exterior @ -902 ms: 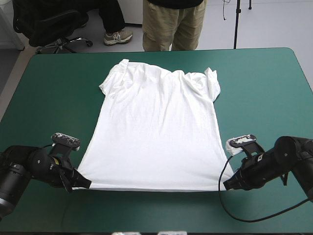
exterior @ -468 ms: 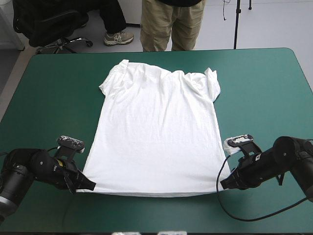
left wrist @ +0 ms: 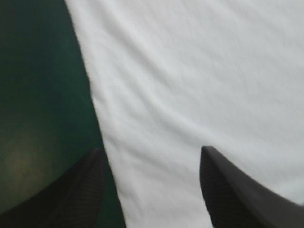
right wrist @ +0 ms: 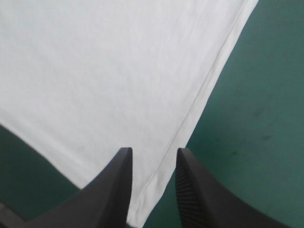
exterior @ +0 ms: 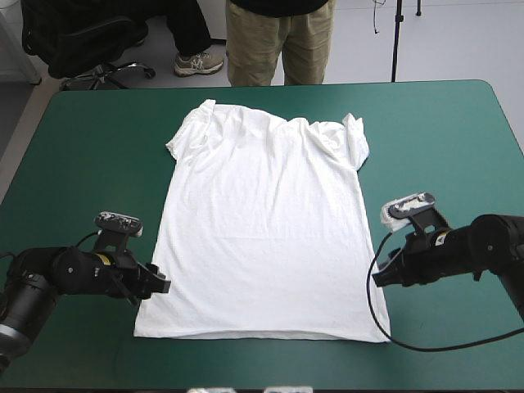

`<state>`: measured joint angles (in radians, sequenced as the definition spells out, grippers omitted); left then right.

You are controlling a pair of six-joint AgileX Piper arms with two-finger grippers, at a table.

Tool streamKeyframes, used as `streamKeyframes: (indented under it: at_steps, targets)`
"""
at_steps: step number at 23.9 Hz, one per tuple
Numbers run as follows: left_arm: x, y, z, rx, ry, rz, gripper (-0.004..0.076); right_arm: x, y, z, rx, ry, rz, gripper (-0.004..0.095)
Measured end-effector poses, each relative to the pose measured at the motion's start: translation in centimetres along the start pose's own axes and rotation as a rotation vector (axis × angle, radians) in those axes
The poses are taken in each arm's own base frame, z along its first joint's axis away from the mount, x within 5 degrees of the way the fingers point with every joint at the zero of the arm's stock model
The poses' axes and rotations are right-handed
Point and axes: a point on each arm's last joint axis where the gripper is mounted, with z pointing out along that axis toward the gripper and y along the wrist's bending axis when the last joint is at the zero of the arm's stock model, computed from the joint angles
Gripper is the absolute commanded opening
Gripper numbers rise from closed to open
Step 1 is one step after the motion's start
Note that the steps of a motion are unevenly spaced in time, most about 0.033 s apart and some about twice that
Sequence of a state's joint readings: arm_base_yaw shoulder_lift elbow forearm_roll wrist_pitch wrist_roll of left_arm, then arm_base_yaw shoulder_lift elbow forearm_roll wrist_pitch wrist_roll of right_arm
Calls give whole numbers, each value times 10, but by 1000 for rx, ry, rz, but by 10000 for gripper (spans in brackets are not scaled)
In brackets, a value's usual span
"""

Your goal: Fold the cloth

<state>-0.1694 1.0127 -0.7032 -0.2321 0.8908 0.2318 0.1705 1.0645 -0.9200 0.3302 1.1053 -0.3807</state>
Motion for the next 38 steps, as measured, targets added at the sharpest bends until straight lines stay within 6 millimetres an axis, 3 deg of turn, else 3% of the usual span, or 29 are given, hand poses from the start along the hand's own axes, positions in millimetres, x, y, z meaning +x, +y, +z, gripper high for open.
streamKeyframes:
  at_steps: [4,5,8,13,15,20,23,25,26,32,38]
  targets:
    - [-24,15,21,-68,-30,-91,440,-23,-4,-6,19,-61,-6,311]
    - [-43,27,36,-79,-30,-145,440,-33,-7,-2,18,-56,-3,311]
    - [-76,45,52,-74,-38,-201,440,-43,-13,7,18,-42,1,311]
    - [-145,71,97,-63,-27,-168,440,-55,-20,25,2,-46,1,311]
    - [-160,78,111,-63,-24,-154,435,-57,-19,26,-11,-62,-1,311]
    - [-172,79,146,-43,41,-98,368,-59,-19,27,-16,-75,0,311]
    - [-176,69,155,-41,41,-20,217,-61,-20,27,-8,-93,1,311]
    - [-177,68,157,-46,41,-6,25,-62,-20,28,-6,-96,2,311]
    - [-178,69,158,-52,41,4,-11,-62,-21,28,-4,-100,2,311]
    - [-178,70,159,-67,42,26,-15,-70,-29,43,11,-91,8,341]
    - [-178,70,159,-66,45,26,-15,-95,-48,71,50,-56,-26,584]
